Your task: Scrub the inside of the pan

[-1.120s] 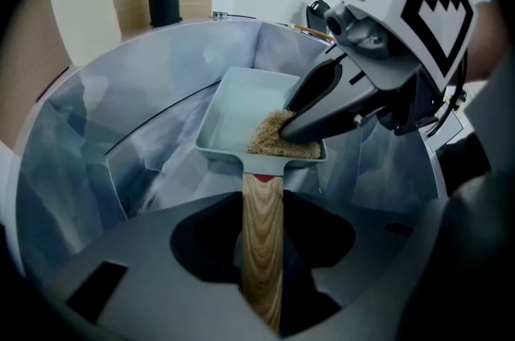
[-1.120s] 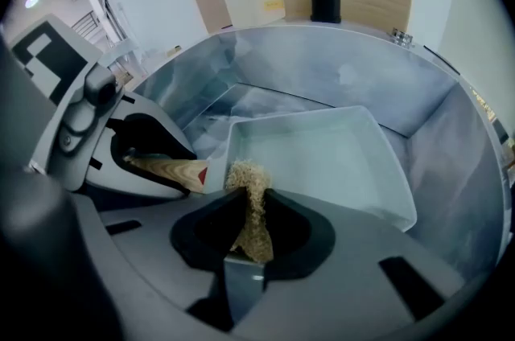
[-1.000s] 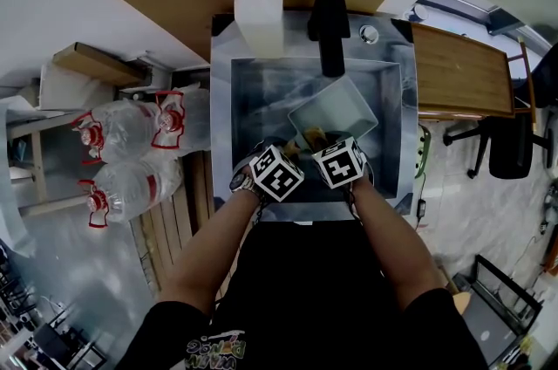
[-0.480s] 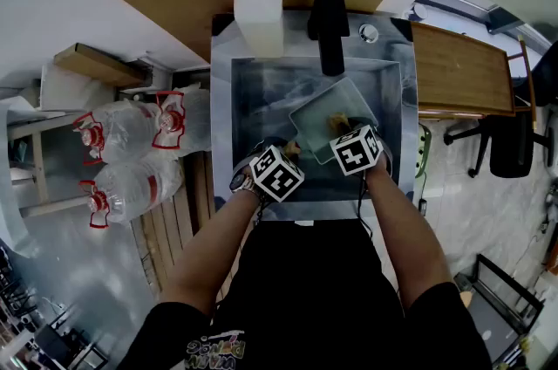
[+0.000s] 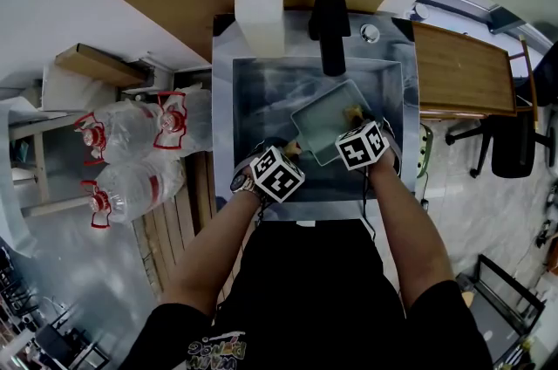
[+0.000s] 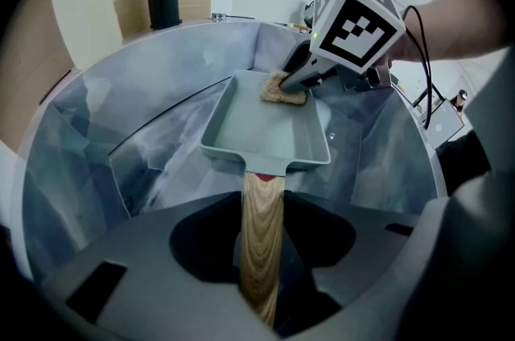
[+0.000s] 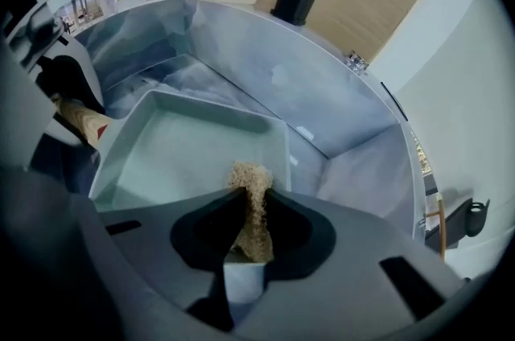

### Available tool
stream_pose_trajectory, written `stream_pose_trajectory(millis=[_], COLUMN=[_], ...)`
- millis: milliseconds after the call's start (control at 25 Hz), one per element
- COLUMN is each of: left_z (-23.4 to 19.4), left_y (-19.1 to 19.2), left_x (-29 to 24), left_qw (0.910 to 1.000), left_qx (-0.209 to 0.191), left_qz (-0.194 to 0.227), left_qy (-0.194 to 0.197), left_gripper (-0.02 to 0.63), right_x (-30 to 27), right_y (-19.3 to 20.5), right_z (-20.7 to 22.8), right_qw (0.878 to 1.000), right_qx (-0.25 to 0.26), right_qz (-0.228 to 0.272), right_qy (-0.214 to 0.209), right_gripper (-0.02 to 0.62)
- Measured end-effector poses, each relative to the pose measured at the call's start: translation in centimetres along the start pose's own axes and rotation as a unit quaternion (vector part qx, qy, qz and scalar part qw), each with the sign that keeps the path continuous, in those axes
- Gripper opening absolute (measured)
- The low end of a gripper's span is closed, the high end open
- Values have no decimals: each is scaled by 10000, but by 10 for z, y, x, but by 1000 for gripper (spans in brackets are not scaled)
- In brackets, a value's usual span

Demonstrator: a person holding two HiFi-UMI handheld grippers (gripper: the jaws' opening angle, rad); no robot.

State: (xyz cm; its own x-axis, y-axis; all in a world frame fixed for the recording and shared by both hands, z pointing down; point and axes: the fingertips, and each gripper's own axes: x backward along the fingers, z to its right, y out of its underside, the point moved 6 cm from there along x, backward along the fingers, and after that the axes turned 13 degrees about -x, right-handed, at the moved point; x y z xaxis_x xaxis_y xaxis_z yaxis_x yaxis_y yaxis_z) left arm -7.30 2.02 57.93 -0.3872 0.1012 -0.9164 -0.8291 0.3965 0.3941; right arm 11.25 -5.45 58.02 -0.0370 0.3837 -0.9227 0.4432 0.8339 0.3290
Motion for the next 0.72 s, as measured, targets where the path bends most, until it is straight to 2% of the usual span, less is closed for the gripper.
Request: stream_pose_trajectory(millis=[520,720], left_z=[-1,0], left_y=[-1,-1], left_x=[-1,-1], left_qw=[9999,9998], left_qx=[-123,-166], left_qz=[-13,-40], left_qy=[-24,-61], left_gripper=[166,170], right_x=[14,38], right_y=[-6,-13], right_z=[11,21], right_qw=[9992,9976], right_qx=[-271,-353], right_qz=[154,448], right_qy=[262,388], right_gripper=[80,80])
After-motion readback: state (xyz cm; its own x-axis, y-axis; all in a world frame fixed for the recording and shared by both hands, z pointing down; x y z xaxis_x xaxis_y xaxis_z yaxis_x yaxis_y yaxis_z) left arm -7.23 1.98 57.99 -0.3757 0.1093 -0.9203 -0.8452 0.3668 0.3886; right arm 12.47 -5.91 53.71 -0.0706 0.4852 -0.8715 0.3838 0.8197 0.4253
